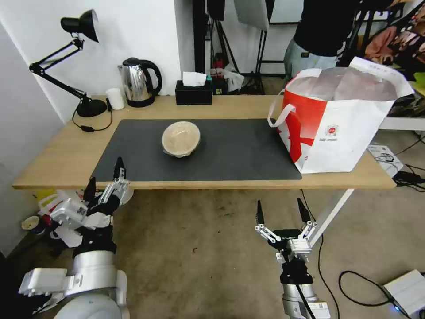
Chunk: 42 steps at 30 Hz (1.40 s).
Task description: Pick up the trash from the table and place it into the takeout bag.
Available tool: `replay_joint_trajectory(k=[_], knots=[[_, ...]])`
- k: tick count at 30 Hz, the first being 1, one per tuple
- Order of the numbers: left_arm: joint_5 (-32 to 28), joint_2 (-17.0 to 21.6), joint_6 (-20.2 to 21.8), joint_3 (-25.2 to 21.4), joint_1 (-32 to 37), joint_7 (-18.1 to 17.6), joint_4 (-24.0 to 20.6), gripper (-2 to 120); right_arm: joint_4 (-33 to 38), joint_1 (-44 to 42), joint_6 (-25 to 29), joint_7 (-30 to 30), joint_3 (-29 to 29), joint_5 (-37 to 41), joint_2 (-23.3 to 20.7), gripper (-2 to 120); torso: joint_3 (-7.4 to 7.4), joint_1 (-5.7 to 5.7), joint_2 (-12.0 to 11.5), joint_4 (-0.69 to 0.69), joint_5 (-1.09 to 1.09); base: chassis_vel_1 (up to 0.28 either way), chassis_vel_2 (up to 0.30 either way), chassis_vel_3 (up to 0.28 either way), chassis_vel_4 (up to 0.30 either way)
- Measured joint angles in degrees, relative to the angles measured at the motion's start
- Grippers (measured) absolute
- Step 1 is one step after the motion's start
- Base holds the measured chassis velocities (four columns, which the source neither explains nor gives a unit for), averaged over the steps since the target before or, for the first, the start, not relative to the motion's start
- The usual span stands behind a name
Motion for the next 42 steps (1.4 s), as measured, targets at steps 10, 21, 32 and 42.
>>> replay_joint_trajectory(k=[10, 21, 32, 42], knots=[[-15.37, 6.16, 4.57, -0.45, -6.17, -2.36, 0.34, 100, 0.0, 0.0, 0.0, 0.0, 0.0, 0.0, 0.0, 100, 0.0, 0.0, 0.0, 0.0, 0.0, 0.0, 0.0, 0.0, 0.0], [-24.39, 9.7, 7.26, -0.74, -9.76, -3.76, 0.55, 100, 0.0, 0.0, 0.0, 0.0, 0.0, 0.0, 0.0, 100, 0.0, 0.0, 0.0, 0.0, 0.01, 0.0, 0.0, 0.0, 0.0], [-35.19, 15.51, 9.76, -1.53, -17.06, -3.48, 3.25, 100, 0.0, 0.0, 0.0, 0.0, 0.0, 0.0, 0.0, 100, 0.01, 0.0, 0.01, 0.0, 0.0, 0.0, 0.0, 0.0, 0.0], [-46.94, 22.39, 12.77, -2.35, -26.09, -2.77, 6.53, 100, 0.0, -0.01, 0.0, 0.0, 0.0, 0.0, 0.0, 100, 0.01, 0.01, 0.01, 0.02, -0.01, 0.0, 0.0, 0.0, 0.0]])
